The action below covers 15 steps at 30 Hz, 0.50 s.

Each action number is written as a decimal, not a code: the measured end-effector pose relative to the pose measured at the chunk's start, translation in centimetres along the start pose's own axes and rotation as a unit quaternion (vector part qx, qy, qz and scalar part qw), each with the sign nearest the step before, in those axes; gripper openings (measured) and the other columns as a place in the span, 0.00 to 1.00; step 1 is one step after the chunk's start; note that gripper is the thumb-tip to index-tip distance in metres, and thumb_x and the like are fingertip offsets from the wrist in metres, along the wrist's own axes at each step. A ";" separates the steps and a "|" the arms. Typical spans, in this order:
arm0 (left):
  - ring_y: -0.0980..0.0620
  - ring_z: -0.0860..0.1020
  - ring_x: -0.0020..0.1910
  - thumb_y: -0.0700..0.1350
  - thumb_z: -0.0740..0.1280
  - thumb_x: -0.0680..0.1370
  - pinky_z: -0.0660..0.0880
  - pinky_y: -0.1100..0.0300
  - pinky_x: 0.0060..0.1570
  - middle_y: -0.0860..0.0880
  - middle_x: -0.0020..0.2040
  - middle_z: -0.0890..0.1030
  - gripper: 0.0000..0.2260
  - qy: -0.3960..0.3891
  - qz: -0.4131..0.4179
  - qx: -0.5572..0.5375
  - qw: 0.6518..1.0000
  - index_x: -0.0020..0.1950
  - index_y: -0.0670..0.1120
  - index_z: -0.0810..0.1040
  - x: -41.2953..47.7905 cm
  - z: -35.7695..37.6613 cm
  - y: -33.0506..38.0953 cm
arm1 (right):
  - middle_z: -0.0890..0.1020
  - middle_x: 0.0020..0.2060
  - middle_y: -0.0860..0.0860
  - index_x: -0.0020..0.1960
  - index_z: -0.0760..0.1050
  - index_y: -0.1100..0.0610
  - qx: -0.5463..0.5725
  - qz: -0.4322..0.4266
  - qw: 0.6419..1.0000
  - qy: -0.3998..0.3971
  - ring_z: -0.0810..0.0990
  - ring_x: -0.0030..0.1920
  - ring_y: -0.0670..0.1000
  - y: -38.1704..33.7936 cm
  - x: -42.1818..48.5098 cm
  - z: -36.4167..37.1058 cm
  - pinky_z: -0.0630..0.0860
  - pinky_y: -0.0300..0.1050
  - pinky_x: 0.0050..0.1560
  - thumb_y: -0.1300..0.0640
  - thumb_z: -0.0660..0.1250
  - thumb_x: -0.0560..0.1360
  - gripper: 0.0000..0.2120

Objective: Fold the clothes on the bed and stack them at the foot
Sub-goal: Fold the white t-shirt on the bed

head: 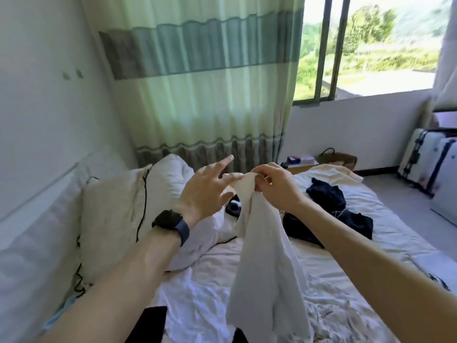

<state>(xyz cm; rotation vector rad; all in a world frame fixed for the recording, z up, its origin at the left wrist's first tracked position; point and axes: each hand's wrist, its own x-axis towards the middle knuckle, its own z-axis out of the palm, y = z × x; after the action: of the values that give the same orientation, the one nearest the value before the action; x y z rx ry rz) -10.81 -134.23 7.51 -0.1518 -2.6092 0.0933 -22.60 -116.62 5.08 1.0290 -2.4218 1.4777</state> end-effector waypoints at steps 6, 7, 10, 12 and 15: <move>0.44 0.79 0.52 0.53 0.63 0.82 0.75 0.50 0.47 0.50 0.50 0.82 0.10 -0.012 -0.055 -0.081 0.995 0.51 0.48 0.78 5.4 -3.5 3.1 | 0.79 0.47 0.42 0.53 0.84 0.48 -0.033 0.001 0.999 0.043 0.77 0.45 0.42 -1.5 1.4 -5.8 0.70 0.32 0.48 0.59 0.64 0.81 0.11; 0.44 0.78 0.46 0.53 0.62 0.82 0.74 0.52 0.42 0.51 0.42 0.80 0.09 -0.021 -0.086 -0.114 0.990 0.48 0.50 0.77 6.4 -3.7 3.6 | 0.79 0.45 0.41 0.52 0.84 0.46 -0.029 0.011 0.998 0.058 0.77 0.44 0.40 -1.5 1.2 -6.5 0.70 0.32 0.47 0.58 0.64 0.81 0.11; 0.47 0.73 0.35 0.52 0.62 0.79 0.66 0.55 0.34 0.54 0.32 0.74 0.13 -0.019 -0.116 -0.167 0.979 0.36 0.52 0.68 9.5 -4.3 5.7 | 0.83 0.46 0.40 0.54 0.83 0.45 0.041 0.057 0.992 0.104 0.81 0.45 0.38 -1.2 -1.1 -7.3 0.75 0.40 0.49 0.52 0.67 0.80 0.06; 0.49 0.71 0.32 0.51 0.62 0.77 0.63 0.56 0.32 0.53 0.30 0.72 0.14 -0.031 -0.122 -0.173 0.977 0.33 0.51 0.64 10.9 -4.6 7.0 | 0.83 0.52 0.43 0.61 0.79 0.47 0.063 0.067 0.990 0.111 0.82 0.50 0.42 -0.8 -3.4 -6.4 0.79 0.46 0.53 0.44 0.69 0.78 0.13; 0.50 0.72 0.33 0.54 0.59 0.73 0.63 0.57 0.31 0.51 0.32 0.74 0.12 -0.046 -0.122 -0.180 0.975 0.34 0.49 0.66 12.7 -4.7 9.1 | 0.72 0.67 0.46 0.73 0.65 0.45 -0.007 0.088 0.989 0.117 0.71 0.63 0.47 0.5 -7.4 -4.9 0.73 0.49 0.62 0.33 0.70 0.72 0.35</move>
<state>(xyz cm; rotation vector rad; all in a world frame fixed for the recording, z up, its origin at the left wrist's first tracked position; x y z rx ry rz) -18.50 -123.42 17.02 0.0481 -2.6903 -0.4724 -18.38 -108.86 4.05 0.6111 -2.3988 1.5343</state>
